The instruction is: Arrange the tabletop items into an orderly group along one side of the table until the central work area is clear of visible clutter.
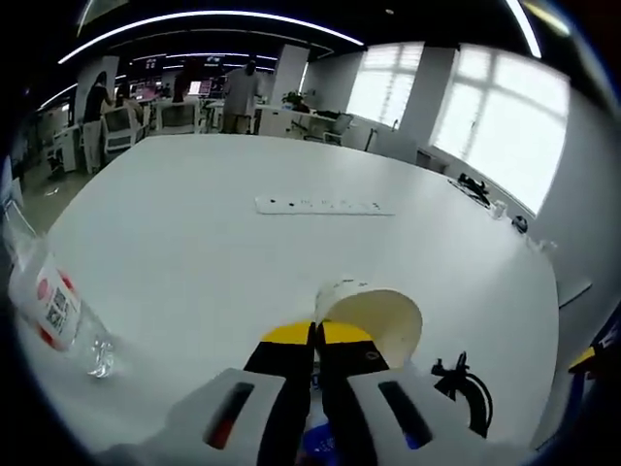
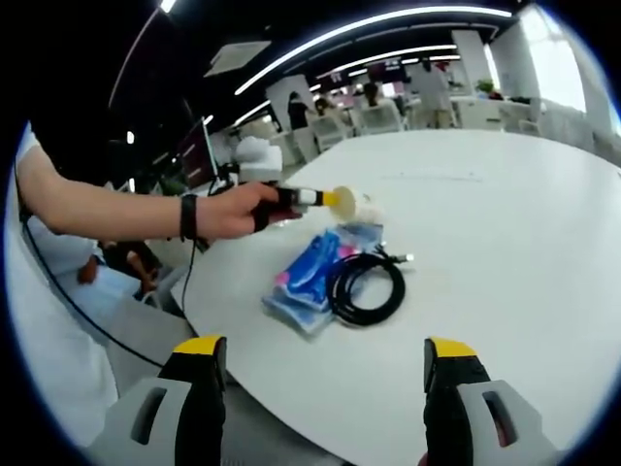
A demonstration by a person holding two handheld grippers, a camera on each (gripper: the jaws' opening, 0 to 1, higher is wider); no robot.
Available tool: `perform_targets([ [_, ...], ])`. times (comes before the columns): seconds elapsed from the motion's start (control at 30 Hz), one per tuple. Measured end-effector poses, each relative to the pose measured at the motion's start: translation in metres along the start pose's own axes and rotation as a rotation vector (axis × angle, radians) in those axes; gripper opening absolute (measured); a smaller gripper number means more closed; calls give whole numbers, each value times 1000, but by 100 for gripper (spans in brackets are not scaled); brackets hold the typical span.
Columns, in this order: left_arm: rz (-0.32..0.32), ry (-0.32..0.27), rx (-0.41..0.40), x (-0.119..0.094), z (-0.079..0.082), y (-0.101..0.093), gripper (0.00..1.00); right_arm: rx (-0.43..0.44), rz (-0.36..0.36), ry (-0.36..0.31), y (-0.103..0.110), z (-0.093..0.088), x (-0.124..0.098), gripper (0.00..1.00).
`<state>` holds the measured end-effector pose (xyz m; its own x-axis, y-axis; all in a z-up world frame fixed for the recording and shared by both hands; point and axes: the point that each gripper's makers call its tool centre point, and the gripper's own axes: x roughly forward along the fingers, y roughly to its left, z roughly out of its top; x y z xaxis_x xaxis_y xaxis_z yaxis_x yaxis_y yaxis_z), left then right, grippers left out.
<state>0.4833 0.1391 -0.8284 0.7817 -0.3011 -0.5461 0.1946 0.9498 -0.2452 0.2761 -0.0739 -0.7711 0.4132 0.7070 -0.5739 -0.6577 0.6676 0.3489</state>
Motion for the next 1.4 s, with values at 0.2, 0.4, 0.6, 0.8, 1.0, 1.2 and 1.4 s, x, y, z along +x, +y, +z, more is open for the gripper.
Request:
perform_targets([
  [0.2, -1, 0, 24, -9, 7, 5, 0, -4, 7, -2, 3, 1, 2, 85],
  [0.4, 2, -8, 53, -21, 15, 8, 0, -8, 15, -7, 6, 0, 4, 85],
  [0.6, 4, -7, 68, -32, 12, 14, 0, -18, 20, -9, 7, 1, 7, 85],
  [0.8, 1, 2, 85, -47, 9, 21, 0, -30, 23, -10, 6, 1, 9, 84],
  [1.0, -9, 15, 117, -64, 6, 24, 0, -54, 32, -3, 9, 1, 14, 84],
  [1.2, -20, 24, 133, -82, -1, 27, 0, -74, 45, 6, 13, 2, 21, 83],
  [1.4, -26, 35, 144, -98, -11, 38, 0, -105, 63, 21, 22, 3, 32, 82],
])
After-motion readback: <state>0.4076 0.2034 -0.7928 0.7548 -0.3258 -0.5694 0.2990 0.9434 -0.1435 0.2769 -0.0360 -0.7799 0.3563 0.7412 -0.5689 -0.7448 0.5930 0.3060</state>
